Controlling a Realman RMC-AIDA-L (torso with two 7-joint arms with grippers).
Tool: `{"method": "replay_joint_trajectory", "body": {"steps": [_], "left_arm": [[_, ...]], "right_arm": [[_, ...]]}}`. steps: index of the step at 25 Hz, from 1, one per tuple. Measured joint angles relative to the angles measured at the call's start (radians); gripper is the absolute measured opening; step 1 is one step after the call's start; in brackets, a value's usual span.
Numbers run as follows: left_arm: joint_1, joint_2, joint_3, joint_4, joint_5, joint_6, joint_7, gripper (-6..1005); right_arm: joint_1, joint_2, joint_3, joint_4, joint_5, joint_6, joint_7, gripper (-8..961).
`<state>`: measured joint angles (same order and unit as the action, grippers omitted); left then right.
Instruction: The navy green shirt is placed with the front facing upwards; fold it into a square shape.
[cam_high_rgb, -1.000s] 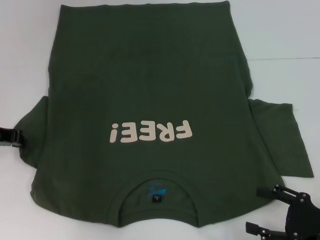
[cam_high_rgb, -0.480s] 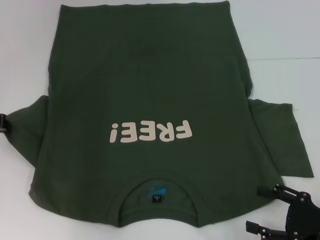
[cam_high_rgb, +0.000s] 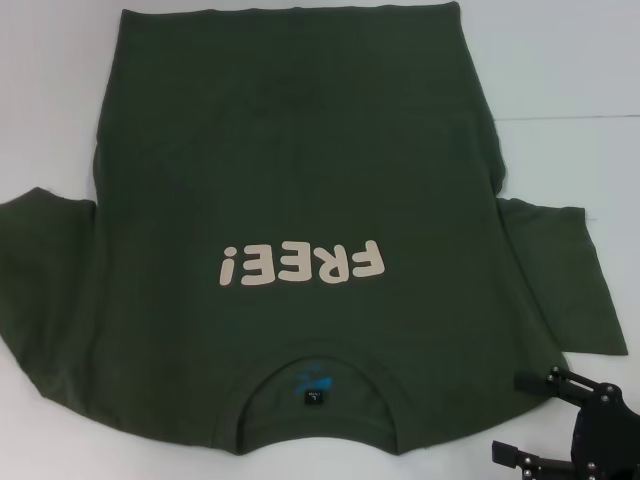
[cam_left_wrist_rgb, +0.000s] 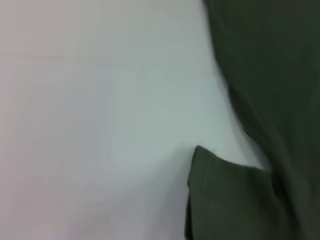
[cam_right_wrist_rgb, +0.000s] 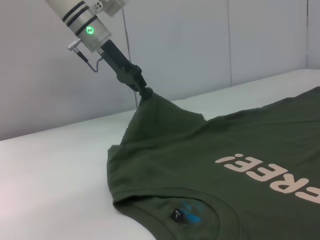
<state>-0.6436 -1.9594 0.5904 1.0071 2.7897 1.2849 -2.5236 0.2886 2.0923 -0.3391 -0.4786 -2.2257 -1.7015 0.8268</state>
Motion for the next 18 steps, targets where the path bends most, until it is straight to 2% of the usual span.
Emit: {"method": "replay_joint_trajectory", "body": {"steps": [12,18], "left_arm": [[-0.002,-0.003,-0.026,0.064,-0.023,0.038,-0.002,72],[-0.007,-0.005,-0.024,0.092,-0.158,0.144,0.004,75]], "right_arm": [[0.005,0.001,0.000,0.000,0.000,0.002,0.000,916],[0.006,0.002,0.000,0.001,0.000,-0.003,0.000,917]]}}
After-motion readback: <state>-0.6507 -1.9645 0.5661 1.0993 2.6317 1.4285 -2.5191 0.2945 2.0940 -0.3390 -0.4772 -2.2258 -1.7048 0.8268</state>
